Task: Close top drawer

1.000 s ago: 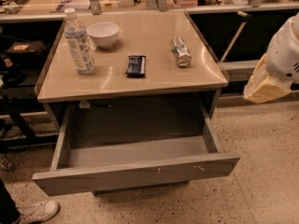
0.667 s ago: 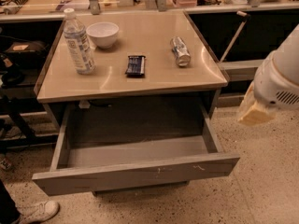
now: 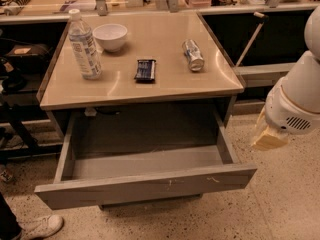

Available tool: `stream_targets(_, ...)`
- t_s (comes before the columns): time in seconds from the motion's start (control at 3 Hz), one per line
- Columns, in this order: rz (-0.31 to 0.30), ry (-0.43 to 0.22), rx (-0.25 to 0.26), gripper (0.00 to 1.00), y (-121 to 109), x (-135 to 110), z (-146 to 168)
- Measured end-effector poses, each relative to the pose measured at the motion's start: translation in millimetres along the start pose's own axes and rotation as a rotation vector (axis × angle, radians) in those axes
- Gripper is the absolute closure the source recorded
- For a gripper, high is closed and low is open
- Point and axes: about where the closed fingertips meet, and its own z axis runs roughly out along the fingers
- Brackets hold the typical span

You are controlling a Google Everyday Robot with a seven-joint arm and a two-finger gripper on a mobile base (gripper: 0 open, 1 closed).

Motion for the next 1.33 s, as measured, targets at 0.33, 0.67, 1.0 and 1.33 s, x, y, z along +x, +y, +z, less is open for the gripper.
stream_targets(0.33,0.04,-0.005,-0.039,1.0,15.6,7.6,18.6)
stream_targets(0.67,0.104,-0.004,-0.115,1.0,44.5,17.1,55.2)
stream_targets(1.0,0.144,-0.003,-0.166,1.0,59.1,21.3,83.1)
stream_targets(1.33,0.144,-0.003,-0.166,1.0,59.1,21.3,83.2)
